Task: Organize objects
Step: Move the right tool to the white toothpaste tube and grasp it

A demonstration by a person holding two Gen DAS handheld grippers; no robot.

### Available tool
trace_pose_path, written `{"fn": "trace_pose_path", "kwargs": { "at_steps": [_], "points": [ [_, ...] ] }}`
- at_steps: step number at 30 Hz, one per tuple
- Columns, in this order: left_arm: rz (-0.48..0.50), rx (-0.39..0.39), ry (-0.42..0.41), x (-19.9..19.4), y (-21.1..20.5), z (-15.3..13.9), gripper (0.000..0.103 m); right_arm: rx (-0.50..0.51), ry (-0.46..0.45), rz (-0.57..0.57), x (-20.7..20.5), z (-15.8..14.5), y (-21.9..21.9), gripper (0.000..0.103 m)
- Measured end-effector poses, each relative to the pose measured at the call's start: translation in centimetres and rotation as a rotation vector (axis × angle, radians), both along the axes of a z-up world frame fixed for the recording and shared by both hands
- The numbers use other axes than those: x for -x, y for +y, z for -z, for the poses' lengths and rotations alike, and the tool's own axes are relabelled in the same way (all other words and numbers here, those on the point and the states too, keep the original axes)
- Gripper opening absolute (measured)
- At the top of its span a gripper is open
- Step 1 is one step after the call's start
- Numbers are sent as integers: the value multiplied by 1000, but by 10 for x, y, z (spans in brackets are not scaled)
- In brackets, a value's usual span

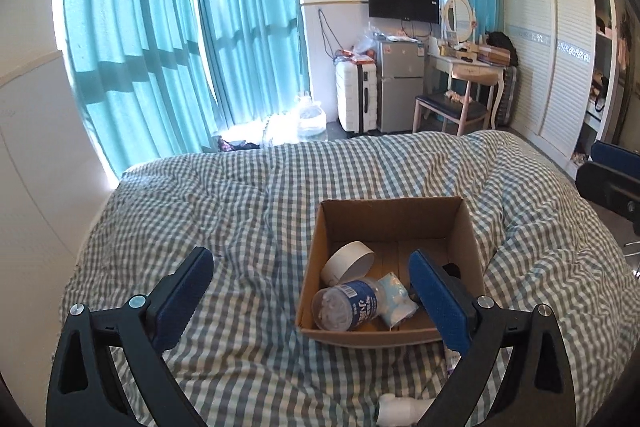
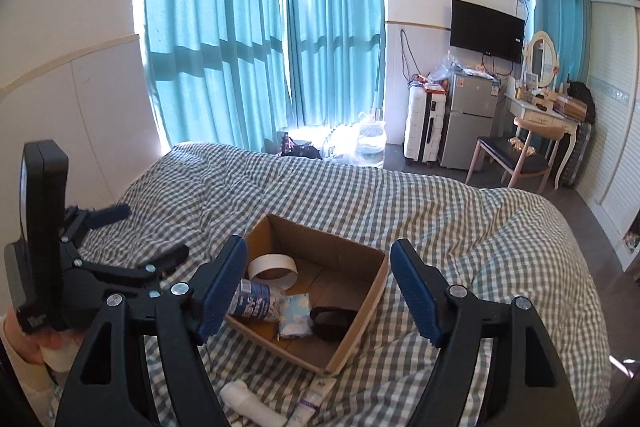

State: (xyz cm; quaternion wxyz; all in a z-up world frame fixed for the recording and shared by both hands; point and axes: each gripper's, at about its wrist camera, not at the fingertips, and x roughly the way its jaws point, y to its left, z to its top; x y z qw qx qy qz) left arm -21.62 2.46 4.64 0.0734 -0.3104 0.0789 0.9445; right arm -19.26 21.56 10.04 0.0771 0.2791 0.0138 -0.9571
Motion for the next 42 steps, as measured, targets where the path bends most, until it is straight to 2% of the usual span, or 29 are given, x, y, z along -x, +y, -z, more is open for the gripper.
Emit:
{"fn": "trace_pose_path", "kwargs": {
  "at_steps": [4, 8, 14, 20, 25, 29, 32, 37, 42],
  "points": [
    [-16, -7, 5, -27, -10, 1, 102, -12, 0, -13, -30, 4, -3, 78],
    [-45, 3, -22, -42, -17, 20, 102, -26, -43, -25, -44, 30, -5, 78],
    [-95, 25, -74, -49, -20, 74, 102, 2, -164, -4, -39, 105, -6, 78],
    [-106, -3, -174, -41, -13, 132, 102, 31, -349, 27, -18, 189, -4, 78],
    [-75, 51, -239, -40, 0, 178, 102, 12, -425, 38, -6, 221, -5, 77],
    [-105, 71, -299, -36, -5, 202, 102, -11, -485, 27, 2, 240, -8, 62],
    [-119, 44, -306, -37, -9, 205, 102, -24, -561, 8, 12, 259, -13, 42],
    [-118, 40, -308, -41, -10, 206, 102, -58, -622, 1, 22, 277, -21, 38],
    [-114, 35, -300, -43, -8, 201, 102, -79, -617, 6, 19, 278, -21, 32]
  ]
}}
